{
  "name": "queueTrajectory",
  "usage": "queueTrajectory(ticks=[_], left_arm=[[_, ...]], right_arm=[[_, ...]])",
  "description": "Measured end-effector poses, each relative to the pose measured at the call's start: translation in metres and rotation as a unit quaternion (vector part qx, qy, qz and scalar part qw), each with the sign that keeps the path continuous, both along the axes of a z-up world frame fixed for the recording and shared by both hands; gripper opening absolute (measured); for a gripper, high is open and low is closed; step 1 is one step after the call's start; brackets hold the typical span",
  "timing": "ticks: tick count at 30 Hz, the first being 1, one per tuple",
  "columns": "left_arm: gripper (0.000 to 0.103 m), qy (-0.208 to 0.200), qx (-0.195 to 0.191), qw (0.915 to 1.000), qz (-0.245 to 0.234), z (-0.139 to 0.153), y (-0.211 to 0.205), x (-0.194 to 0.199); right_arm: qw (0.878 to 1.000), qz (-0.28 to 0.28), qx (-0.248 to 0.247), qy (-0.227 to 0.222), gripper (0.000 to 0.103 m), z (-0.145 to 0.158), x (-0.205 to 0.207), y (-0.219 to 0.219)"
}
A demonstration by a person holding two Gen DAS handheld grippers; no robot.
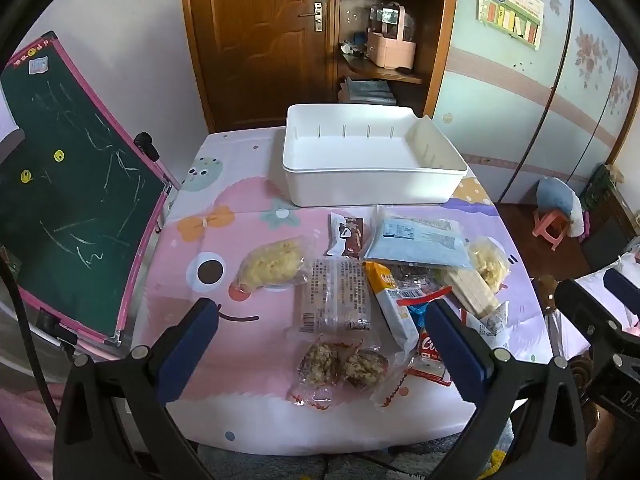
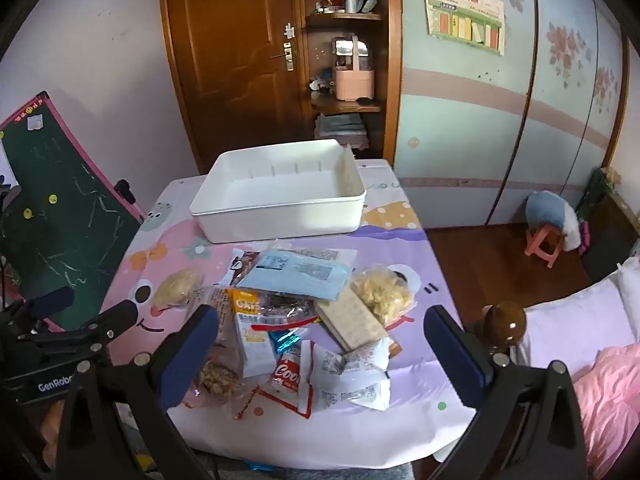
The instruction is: Organize snacks
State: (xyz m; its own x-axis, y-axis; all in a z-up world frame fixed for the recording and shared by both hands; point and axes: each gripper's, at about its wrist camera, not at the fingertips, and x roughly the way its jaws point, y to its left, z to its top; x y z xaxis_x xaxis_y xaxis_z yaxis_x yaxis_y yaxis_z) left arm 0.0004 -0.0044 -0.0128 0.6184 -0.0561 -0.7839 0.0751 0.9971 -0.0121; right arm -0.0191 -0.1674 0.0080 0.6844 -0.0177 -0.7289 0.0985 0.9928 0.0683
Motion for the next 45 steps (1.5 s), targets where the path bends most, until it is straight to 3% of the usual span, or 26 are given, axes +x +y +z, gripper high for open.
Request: queueTrajectory(ticks=[17, 26, 45], left_arm=[[0.103, 0.004, 0.0, 1.0, 0.0, -0.003, 0.0, -0.002], [0.103, 0.006, -0.001, 1.0, 0.001, -0.002, 0.001, 0.0], [0.103, 0.012, -0.003, 0.9999, -0.007, -0.006, -0.004, -0.001]], right_arm=[[1.0, 0.019, 0.018, 0.007, 0.101, -0.002, 0.0, 0.004], [0.999, 0.026, 0.017, 0.026, 0.093, -0.01, 0.003, 0.009], [0.999, 0.022, 0.016, 0.025, 0.093, -0.007, 0.003, 0.008]])
